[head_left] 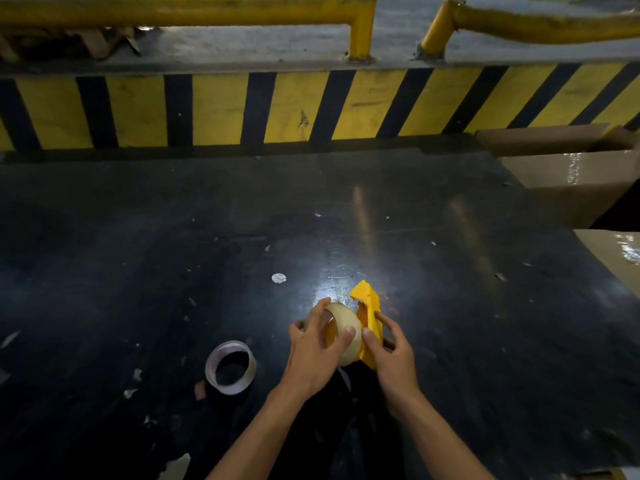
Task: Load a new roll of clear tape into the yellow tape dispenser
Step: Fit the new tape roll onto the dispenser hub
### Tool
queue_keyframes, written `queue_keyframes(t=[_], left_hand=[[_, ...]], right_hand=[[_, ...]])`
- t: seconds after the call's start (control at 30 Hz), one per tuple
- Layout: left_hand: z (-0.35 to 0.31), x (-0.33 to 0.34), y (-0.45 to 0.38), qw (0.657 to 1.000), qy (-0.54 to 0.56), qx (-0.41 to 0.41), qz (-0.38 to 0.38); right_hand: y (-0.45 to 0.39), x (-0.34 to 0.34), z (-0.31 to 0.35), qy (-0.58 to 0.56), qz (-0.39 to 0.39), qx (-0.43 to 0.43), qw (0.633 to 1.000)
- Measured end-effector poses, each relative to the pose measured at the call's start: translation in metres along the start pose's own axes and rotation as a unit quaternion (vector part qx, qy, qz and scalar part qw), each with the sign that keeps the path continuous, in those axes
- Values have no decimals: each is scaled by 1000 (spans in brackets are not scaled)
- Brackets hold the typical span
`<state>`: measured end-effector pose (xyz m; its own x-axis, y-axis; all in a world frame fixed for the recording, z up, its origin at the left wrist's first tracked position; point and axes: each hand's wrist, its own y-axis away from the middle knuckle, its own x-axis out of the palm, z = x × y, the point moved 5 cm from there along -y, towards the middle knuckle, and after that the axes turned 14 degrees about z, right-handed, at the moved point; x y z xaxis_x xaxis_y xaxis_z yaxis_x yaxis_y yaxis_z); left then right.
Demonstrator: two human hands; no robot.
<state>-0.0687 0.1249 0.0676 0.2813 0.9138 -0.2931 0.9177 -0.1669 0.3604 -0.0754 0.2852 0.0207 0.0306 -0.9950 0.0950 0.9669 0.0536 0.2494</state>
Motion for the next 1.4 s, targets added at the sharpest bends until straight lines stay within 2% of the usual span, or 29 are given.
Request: queue_keyframes(t=[0.1,0.2,0.43,0.53,0.6,0.77,0.97,1.07,1.23,1.4], left_hand=[[0,-5,0,998,-14,11,53],[-4,-10,-1,991,-91,37,89],[-12,-27,-3,977,-191,88,36],[-17,-29,-1,961,-244,120,49],[-17,-30,0,961,-256,95,53],[-27,-26,4,968,-251,14,2],[-24,-23,0,971,-228,-70,21],[-17,-25,0,973,-208,-95,29],[-20,-28,2,975,-183,-124,-19],[-18,-39,-2,981,-135,-137,28]], right_hand=[[0,0,2,1,-12,-14,1000],[-2,1,8,-9,-10,-28,1000],[-11,5,17,2,10,-26,1000],[-10,4,20,-15,24,-22,999],[-8,5,22,-18,35,-26,999],[-5,17,26,7,77,-52,996],[-7,20,20,18,83,-52,995],[-5,21,18,12,91,-55,994],[-2,32,16,-23,87,-58,994],[-2,34,18,-44,80,-48,995]])
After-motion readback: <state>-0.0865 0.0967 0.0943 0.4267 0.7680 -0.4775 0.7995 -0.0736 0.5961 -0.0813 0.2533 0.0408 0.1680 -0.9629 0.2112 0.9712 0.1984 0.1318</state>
